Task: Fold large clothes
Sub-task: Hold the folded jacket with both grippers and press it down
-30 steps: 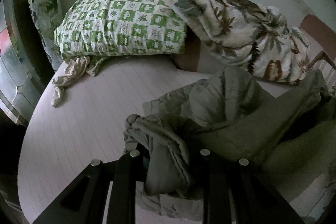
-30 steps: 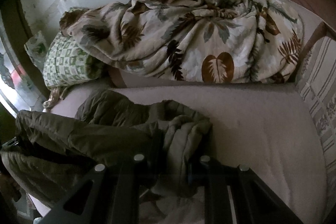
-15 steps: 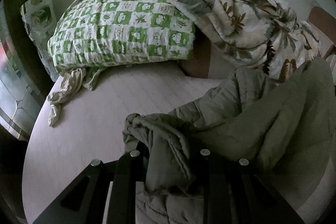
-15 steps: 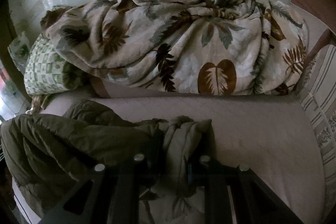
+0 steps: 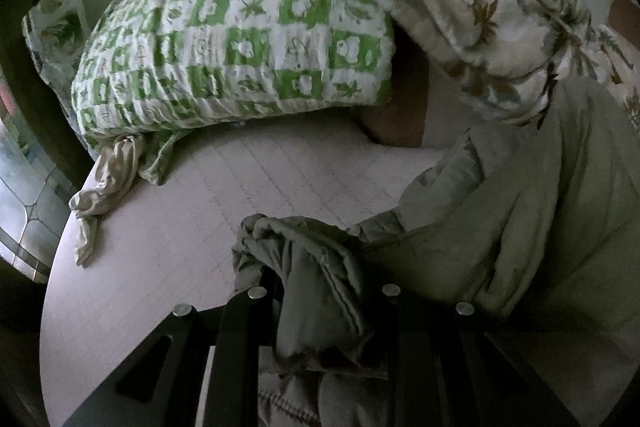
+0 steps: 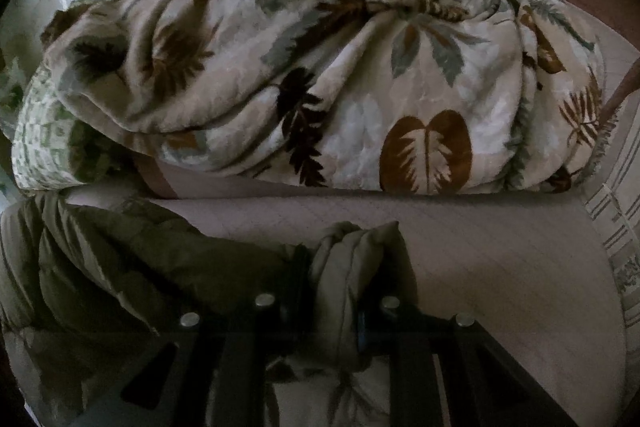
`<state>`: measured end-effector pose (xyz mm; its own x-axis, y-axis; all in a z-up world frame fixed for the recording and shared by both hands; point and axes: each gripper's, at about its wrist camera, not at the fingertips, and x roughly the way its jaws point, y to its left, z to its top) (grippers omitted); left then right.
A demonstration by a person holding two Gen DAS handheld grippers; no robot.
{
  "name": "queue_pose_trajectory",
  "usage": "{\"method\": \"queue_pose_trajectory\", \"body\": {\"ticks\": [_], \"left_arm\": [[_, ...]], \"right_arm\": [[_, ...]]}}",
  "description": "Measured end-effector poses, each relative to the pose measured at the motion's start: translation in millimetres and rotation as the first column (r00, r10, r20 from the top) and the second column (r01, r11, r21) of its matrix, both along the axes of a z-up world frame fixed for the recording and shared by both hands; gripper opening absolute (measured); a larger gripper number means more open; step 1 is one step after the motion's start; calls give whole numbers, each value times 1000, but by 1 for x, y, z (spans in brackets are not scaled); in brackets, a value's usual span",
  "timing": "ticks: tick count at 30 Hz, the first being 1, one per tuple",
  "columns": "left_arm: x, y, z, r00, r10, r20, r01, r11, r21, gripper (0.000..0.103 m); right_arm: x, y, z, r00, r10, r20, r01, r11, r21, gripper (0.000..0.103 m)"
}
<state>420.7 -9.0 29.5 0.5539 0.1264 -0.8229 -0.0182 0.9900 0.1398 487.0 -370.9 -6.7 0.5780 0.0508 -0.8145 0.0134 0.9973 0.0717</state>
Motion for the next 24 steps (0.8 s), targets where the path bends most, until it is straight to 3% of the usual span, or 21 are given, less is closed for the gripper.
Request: {"method": "queue_pose_trajectory", "body": {"ticks": [11, 24], "left_arm": [[48, 9, -33, 996, 47, -72, -49, 998, -35, 24], [76, 9, -68, 992, 52, -118, -58, 997, -48, 26]], "right_arm": [[48, 16, -37, 996, -4, -87, -3, 996, -90, 19], [76, 18, -90, 985, -25, -168, 8, 995, -104, 19]]}}
